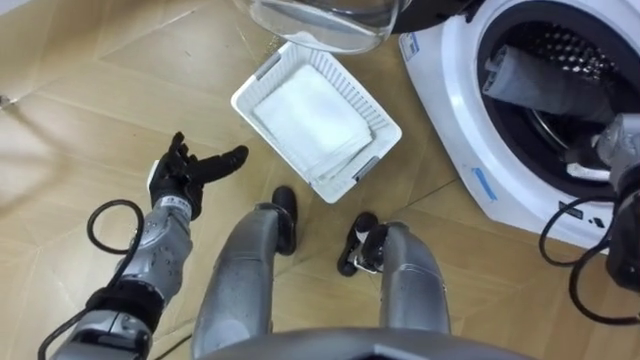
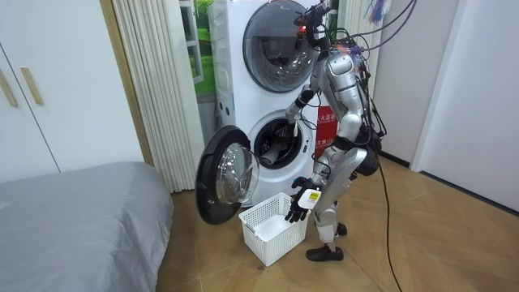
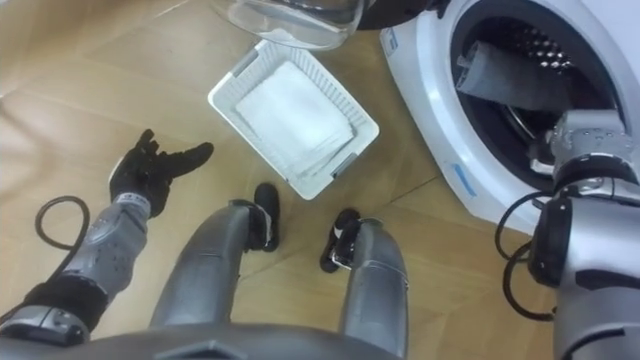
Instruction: Put towel into washing machine
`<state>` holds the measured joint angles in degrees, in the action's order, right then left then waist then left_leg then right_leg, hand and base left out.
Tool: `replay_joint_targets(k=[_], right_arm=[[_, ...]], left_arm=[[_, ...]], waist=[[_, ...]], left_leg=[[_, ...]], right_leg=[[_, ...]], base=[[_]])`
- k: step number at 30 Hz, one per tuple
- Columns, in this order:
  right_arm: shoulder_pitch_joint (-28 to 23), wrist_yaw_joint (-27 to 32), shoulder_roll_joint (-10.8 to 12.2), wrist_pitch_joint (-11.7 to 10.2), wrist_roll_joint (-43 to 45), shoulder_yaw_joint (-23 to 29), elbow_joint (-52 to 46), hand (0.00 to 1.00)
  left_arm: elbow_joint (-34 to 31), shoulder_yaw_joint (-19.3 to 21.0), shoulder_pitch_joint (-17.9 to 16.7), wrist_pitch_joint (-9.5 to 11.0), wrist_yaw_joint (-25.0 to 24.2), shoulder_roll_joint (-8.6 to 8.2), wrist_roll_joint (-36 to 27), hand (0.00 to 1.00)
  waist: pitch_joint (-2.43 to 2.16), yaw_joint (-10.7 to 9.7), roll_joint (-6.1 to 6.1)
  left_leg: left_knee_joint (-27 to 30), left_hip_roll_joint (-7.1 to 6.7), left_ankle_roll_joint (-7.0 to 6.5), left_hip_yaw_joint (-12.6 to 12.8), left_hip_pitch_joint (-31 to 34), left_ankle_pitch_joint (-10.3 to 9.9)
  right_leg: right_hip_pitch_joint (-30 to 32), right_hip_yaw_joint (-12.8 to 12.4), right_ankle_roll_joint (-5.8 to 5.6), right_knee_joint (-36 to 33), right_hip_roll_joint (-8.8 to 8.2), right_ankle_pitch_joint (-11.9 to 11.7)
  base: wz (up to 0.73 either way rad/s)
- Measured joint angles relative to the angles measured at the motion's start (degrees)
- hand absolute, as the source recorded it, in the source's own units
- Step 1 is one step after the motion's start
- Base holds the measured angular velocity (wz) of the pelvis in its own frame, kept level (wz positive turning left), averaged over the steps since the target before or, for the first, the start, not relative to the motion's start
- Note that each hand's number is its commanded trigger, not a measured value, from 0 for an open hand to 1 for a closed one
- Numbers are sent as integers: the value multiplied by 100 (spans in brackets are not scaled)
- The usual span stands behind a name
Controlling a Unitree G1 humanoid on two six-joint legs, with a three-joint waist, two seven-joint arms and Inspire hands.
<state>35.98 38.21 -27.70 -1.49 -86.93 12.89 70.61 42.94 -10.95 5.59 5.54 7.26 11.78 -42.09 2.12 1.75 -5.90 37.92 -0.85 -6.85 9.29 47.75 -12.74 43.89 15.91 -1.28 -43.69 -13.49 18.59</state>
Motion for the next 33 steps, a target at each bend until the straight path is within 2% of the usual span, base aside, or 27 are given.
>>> replay_joint_targets(k=[5, 7, 8, 12, 16, 17, 18, 19, 23, 26, 27, 29, 32, 33], right_arm=[[-190, 185, 35, -66, -87, -7, -165, 0], [-254, 148, 54, -176, -84, -39, -159, 0], [-363, 59, 66, -220, -85, -39, -154, 0], [-839, -249, 174, -326, -98, -27, -126, 0], [-1576, -818, 644, -560, 350, -36, -135, 0], [-1896, -955, 761, -589, 597, -48, -97, 0], [-2079, -1036, 799, -597, 738, -88, -67, 0], [-2491, -1233, 839, -600, 957, -265, -37, 0], [-3587, -1708, 1084, -602, 2441, -423, 131, 0], [-4002, -2092, 1256, -584, 3743, -862, 300, 0], [-4041, -2163, 1294, -579, 3976, -936, 302, 0], [-4051, -2456, 1432, -448, 5037, -1181, 304, 0], [-3993, -2792, 1514, -321, 6194, -1577, 306, 0], [-3993, -2848, 1519, -306, 6344, -1626, 304, 0]], left_arm=[[350, 0, 90, 55, -5, -9, 19, 0], [541, -26, 138, 58, -22, -15, 138, 0], [681, -57, 127, 62, -30, -14, 171, 0], [1111, -30, 9, 76, -17, 1, 425, 0], [1533, 378, -288, 96, -3, 34, 1101, 0], [1560, 475, -402, 97, 2, 37, 1264, 0], [1570, 510, -468, 102, 3, 37, 1356, 0], [1604, 530, -591, 103, 6, 36, 1484, 0], [1681, 834, -1042, 97, 70, 15, 2154, 0], [1727, 904, -1172, 103, 112, -7, 2401, 0], [1792, 903, -1172, 103, 105, -19, 2430, 0], [1942, 913, -1202, 75, 49, -54, 2635, 0], [1970, 909, -1295, 73, -85, -72, 2768, 0], [2012, 909, -1299, 72, -115, -78, 2771, 0]], waist=[[20, 31, 79], [61, 49, 159], [67, 66, 200], [56, 169, 293], [32, 197, 349], [15, 199, 377], [3, 200, 397], [-27, 199, 445], [-88, 129, 512], [-111, 31, 491], [-118, 23, 489], [-176, 11, 486], [-188, 17, 495], [-199, 17, 501]], left_leg=[[-122, 19, 8, 14, -203, 4], [-194, 36, 8, -19, -310, 3], [-284, 33, 12, -18, -437, 6], [-586, 13, 13, -22, -945, 7], [-1061, 11, 57, -47, -1672, 31], [-1178, 12, 69, -68, -1843, 38], [-1231, 10, 71, -72, -1922, 38], [-1349, -1, 76, -73, -2074, 39], [-1812, -54, 137, -61, -2745, 76], [-1982, -63, 173, -52, -3199, 86], [-2001, -63, 175, -52, -3282, 87], [-2176, -57, 269, -51, -3635, 66], [-2349, -45, 309, -4, -4068, 84], [-2375, -44, 318, -5, -4146, 79]], right_leg=[[-232, -8, -18, 187, 63, -11], [-384, -8, -44, 353, 131, -73], [-524, -10, -64, 498, 158, -111], [-1077, 40, -134, 930, 217, -192], [-1869, 52, -193, 1631, 379, -353], [-2118, 47, -214, 1866, 434, -418], [-2228, 44, -228, 1971, 454, -439], [-2416, 68, -238, 2153, 477, -484], [-3066, 52, -275, 2652, 541, -597], [-3488, -5, -274, 2834, 574, -602], [-3570, -9, -274, 2855, 577, -602], [-3874, -2, -264, 3013, 615, -610], [-4202, -19, -259, 3072, 643, -618], [-4287, -13, -258, 3117, 652, -620]], base=[[0], [0], [-4], [-3], [-2], [4], [4], [0], [-9], [-7], [-18], [-26], [-13], [-4]])
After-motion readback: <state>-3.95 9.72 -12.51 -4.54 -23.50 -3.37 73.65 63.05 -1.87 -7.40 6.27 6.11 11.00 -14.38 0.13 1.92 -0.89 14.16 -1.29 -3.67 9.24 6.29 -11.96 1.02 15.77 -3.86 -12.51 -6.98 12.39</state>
